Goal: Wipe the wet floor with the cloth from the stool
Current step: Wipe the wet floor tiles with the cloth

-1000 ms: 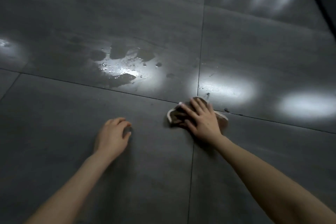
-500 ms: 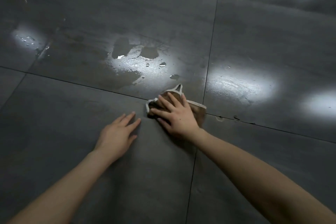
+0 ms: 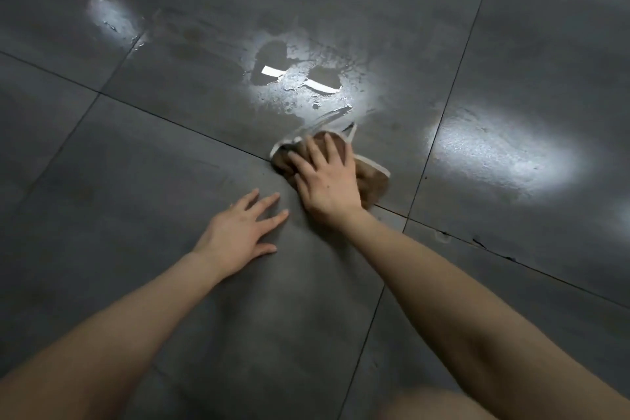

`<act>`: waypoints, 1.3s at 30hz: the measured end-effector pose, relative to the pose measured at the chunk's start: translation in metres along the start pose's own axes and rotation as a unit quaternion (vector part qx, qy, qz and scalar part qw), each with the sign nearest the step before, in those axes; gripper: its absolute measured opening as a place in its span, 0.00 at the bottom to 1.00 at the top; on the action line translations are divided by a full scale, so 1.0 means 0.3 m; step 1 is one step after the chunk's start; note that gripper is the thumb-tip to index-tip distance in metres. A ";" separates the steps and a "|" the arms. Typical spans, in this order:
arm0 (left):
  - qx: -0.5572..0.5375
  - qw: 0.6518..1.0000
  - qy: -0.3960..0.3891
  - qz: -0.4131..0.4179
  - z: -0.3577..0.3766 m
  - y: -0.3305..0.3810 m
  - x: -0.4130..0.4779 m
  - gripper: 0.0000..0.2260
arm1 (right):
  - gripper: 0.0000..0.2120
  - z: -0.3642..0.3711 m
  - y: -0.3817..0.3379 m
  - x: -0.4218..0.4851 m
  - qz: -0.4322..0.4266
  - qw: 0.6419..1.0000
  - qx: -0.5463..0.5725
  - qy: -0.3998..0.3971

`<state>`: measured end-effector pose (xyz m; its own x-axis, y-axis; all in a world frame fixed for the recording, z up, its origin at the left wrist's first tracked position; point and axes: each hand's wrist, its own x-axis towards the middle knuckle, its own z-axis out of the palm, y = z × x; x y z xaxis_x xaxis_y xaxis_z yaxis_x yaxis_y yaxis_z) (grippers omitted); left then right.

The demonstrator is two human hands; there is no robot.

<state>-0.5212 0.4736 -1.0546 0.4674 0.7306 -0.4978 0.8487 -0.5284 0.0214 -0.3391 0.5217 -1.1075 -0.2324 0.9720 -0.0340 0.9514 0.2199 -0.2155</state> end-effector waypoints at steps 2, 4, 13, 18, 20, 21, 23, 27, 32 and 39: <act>-0.018 1.000 -0.023 -0.006 0.000 0.019 -0.021 0.27 | 0.22 -0.015 0.024 -0.068 -0.096 0.995 -0.005 -0.032; -0.051 0.998 -0.020 0.000 0.012 0.002 -0.056 0.25 | 0.21 -0.044 0.181 -0.074 -0.091 0.996 -0.026 -0.006; -0.203 0.912 0.262 -0.242 -0.027 -0.274 -0.071 0.09 | 0.25 -0.077 0.160 0.213 0.275 0.961 0.009 0.007; -0.158 0.918 0.261 -0.254 -0.028 -0.482 -0.095 0.09 | 0.24 0.081 -0.426 0.100 -0.164 0.985 -0.007 -0.061; -0.160 0.906 0.255 -0.296 -0.034 -0.542 -0.101 0.09 | 0.21 0.087 -0.447 -0.010 -0.294 0.951 -0.002 -0.093; -0.180 0.893 0.250 -0.329 -0.038 -0.559 -0.105 0.10 | 0.20 0.083 -0.396 -0.042 -0.327 0.940 0.002 -0.099; -0.211 0.875 0.242 -0.362 -0.042 -0.577 -0.119 0.10 | 0.20 0.061 -0.235 -0.048 -0.318 0.946 -0.009 -0.067; -0.202 0.884 0.247 -0.343 -0.037 -0.613 -0.183 0.10 | 0.22 -0.031 0.124 0.140 0.135 0.990 -0.009 0.043; -0.153 0.898 0.237 -0.338 -0.053 -0.715 -0.302 0.11 | 0.26 -0.047 -0.120 0.483 0.337 0.941 0.020 -0.022; -0.048 0.943 0.196 -0.266 -0.147 -0.798 -0.451 0.10 | 0.23 0.142 -0.871 0.198 -0.347 0.926 -0.039 -0.139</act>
<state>-0.7768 0.5203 -0.9542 0.0091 0.9948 -0.1013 0.9985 -0.0144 -0.0522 -0.6100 0.5186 -1.0948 -0.8270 0.5368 -0.1670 0.5618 0.8006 -0.2086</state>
